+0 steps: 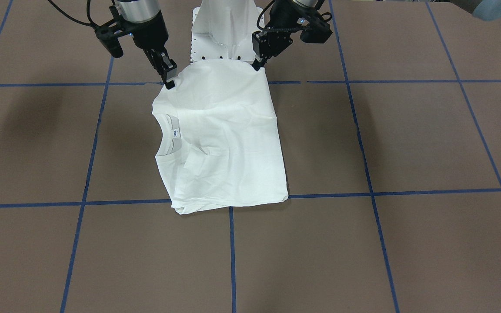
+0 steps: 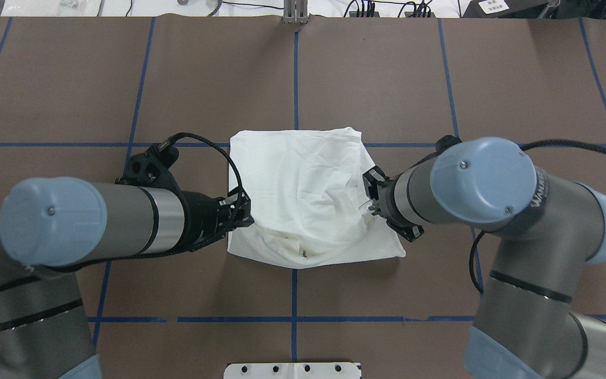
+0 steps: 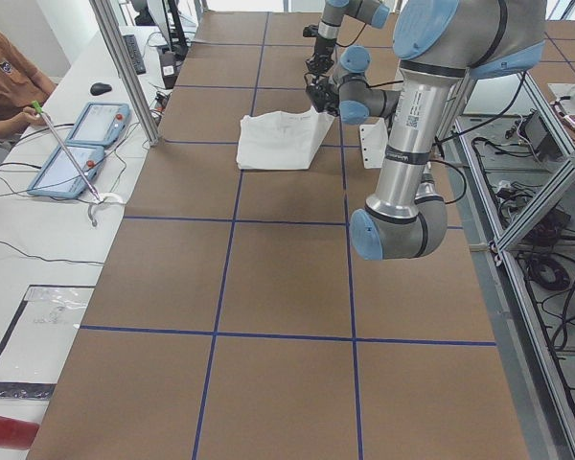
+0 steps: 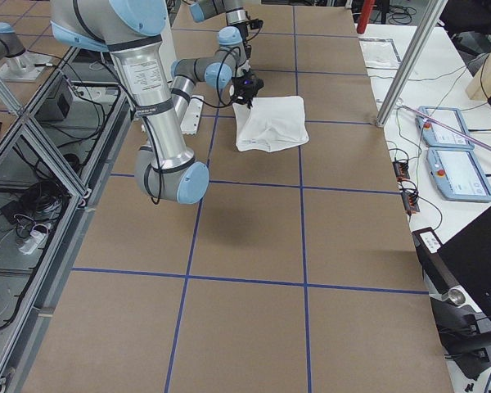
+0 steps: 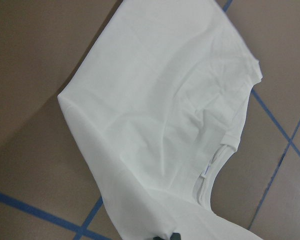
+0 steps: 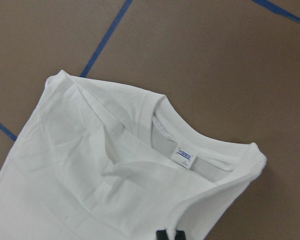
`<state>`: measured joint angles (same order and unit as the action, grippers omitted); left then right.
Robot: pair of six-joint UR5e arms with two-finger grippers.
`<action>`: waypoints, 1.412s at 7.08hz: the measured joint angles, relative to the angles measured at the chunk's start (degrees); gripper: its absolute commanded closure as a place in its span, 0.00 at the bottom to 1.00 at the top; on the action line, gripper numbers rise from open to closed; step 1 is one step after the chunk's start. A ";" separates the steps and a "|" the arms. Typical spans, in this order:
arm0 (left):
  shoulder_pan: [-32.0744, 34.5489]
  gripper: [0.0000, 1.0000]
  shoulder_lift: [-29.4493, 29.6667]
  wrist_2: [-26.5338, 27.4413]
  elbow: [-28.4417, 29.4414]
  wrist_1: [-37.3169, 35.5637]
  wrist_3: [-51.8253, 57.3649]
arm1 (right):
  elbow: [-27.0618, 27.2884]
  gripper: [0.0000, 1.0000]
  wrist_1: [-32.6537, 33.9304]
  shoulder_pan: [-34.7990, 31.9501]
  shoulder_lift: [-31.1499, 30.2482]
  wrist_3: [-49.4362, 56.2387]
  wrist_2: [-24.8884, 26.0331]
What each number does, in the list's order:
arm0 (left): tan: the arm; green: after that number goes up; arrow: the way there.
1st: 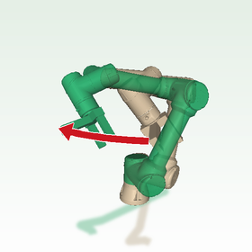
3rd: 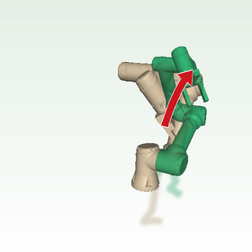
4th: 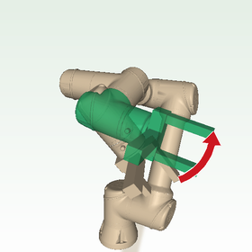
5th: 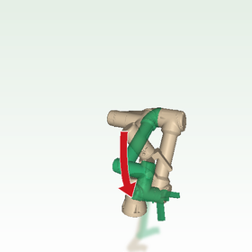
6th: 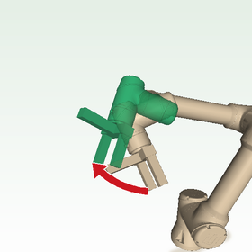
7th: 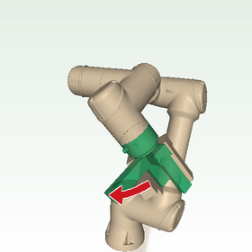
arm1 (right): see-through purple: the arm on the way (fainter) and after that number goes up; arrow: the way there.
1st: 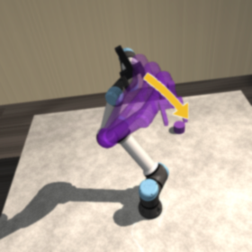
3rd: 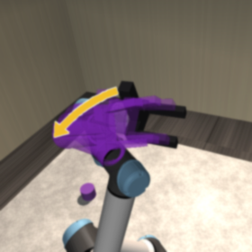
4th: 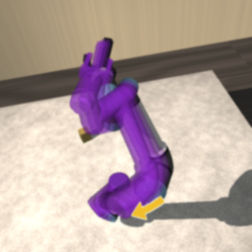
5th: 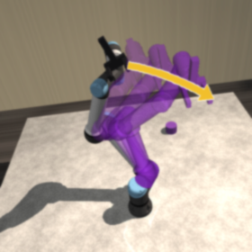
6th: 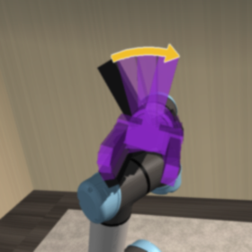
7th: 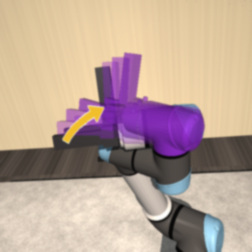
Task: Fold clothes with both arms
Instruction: 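Lift both near corners and fold them onto the far edge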
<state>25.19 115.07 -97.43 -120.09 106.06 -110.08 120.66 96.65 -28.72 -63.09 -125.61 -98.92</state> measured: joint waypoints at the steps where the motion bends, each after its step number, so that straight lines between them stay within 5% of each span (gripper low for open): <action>1: 2.42 1.00 1.12 -0.62 5.08 1.85 2.71 | -5.41 1.00 -2.54 -2.22 1.96 2.15 -0.63; 4: 6.93 1.00 4.45 -0.87 20.14 12.42 5.06 | -22.04 1.00 -12.39 -5.84 6.77 7.20 -1.67; 8: 11.65 0.99 9.39 -0.92 33.85 21.34 8.01 | -34.78 1.00 -15.88 -9.87 13.49 12.34 -5.56; 9: 12.42 0.51 10.26 -0.92 36.23 22.71 8.94 | -38.08 0.03 -19.01 -10.23 14.50 12.61 -5.76; 10: 13.13 0.34 10.81 -0.92 37.96 23.45 9.98 | -40.52 0.00 -21.15 -11.03 15.12 13.14 -6.40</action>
<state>38.32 125.88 -98.35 -82.13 129.50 -100.10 80.14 75.50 -39.74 -47.97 -112.46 -105.32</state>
